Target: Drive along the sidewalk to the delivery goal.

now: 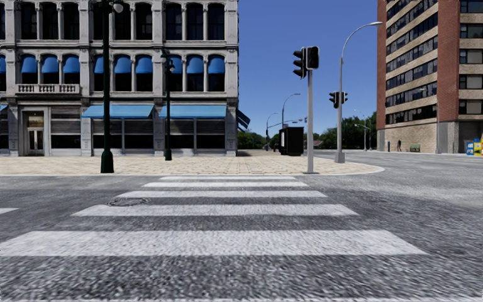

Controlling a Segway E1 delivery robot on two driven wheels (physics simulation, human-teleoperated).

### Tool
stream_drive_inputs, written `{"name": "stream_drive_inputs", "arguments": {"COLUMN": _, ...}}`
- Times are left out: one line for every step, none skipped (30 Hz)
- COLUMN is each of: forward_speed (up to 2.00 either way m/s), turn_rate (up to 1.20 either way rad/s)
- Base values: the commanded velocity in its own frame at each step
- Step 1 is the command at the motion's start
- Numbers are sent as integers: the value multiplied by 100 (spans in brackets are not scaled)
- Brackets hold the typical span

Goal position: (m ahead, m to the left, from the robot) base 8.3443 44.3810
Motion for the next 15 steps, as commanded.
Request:
{"name": "stream_drive_inputs", "arguments": {"forward_speed": 200, "turn_rate": 0}}
{"name": "stream_drive_inputs", "arguments": {"forward_speed": 200, "turn_rate": 0}}
{"name": "stream_drive_inputs", "arguments": {"forward_speed": 200, "turn_rate": 0}}
{"name": "stream_drive_inputs", "arguments": {"forward_speed": 200, "turn_rate": 0}}
{"name": "stream_drive_inputs", "arguments": {"forward_speed": 200, "turn_rate": 0}}
{"name": "stream_drive_inputs", "arguments": {"forward_speed": 200, "turn_rate": 0}}
{"name": "stream_drive_inputs", "arguments": {"forward_speed": 200, "turn_rate": 0}}
{"name": "stream_drive_inputs", "arguments": {"forward_speed": 200, "turn_rate": 0}}
{"name": "stream_drive_inputs", "arguments": {"forward_speed": 200, "turn_rate": 0}}
{"name": "stream_drive_inputs", "arguments": {"forward_speed": 200, "turn_rate": 0}}
{"name": "stream_drive_inputs", "arguments": {"forward_speed": 200, "turn_rate": 0}}
{"name": "stream_drive_inputs", "arguments": {"forward_speed": 200, "turn_rate": 0}}
{"name": "stream_drive_inputs", "arguments": {"forward_speed": 200, "turn_rate": 0}}
{"name": "stream_drive_inputs", "arguments": {"forward_speed": 200, "turn_rate": 0}}
{"name": "stream_drive_inputs", "arguments": {"forward_speed": 200, "turn_rate": 0}}
